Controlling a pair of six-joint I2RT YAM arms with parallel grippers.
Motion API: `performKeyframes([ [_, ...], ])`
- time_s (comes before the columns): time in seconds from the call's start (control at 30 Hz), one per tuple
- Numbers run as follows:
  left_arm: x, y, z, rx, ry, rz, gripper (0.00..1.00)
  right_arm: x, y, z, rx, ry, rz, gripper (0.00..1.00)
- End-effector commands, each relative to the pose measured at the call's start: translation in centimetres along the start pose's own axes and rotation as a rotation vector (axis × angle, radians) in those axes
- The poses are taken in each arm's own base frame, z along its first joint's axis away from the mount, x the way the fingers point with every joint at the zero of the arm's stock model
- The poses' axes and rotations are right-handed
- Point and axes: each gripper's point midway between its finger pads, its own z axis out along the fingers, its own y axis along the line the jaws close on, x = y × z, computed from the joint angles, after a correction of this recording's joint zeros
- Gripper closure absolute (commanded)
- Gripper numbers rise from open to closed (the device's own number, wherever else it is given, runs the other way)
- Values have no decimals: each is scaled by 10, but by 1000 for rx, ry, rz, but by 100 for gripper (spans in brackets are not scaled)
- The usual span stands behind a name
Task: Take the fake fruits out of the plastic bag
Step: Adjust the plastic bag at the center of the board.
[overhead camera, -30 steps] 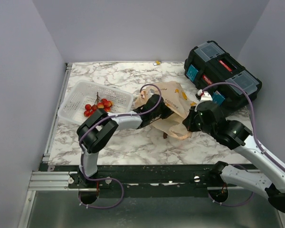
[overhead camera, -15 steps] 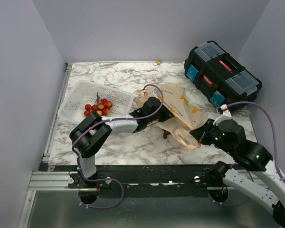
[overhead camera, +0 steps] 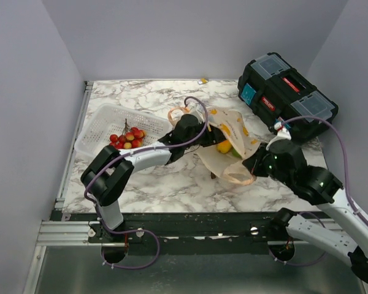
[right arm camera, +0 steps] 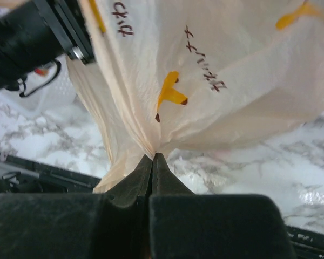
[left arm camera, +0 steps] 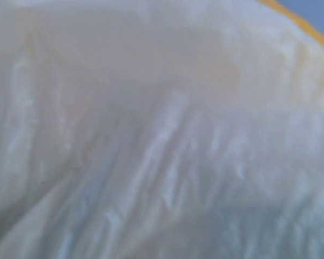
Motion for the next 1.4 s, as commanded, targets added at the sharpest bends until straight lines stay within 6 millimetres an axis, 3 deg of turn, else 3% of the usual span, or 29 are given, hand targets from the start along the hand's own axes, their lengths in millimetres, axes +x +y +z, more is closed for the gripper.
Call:
performKeyframes([
  [0.0, -31, -43, -3, 62, 53, 166, 43, -90, 23, -18, 59, -249, -99, 99],
  [0.1, -47, -43, 2, 38, 81, 204, 43, -131, 44, -17, 95, -302, -216, 99],
  [0.23, -78, -52, -2, 21, 57, 259, 43, -178, 95, -26, -4, -355, -326, 99],
  [0.33, -96, -62, -9, 14, 50, 301, 43, -199, 125, -22, -50, -348, -394, 99],
  [0.43, -110, -79, -24, 17, 16, 341, 43, -217, 157, -31, -147, -356, -440, 99],
  [0.5, -116, -87, -37, 9, -8, 361, 43, -218, 176, -35, -222, -335, -474, 99],
  [0.6, -119, -92, -60, -7, -37, 381, 43, -199, 198, -30, -344, -224, -526, 99],
  [0.7, -114, -88, -83, -28, -62, 393, 43, -156, 206, -20, -473, -75, -537, 99],
  [0.83, -101, -78, -111, -46, -75, 399, 42, -92, 194, -11, -600, 81, -509, 99],
  [0.93, -88, -69, -125, -51, -58, 396, 42, -53, 188, -20, -716, 180, -485, 99],
  [1.03, -74, -57, -136, -71, -30, 396, 42, -20, 170, -23, -734, 273, -462, 99],
  [1.2, -44, -38, -155, -63, -3, 377, 42, 23, 139, -26, -715, 379, -399, 99],
  [1.37, -15, -32, -175, 1, -20, 390, 43, 37, 143, -26, -773, 382, -287, 99],
])
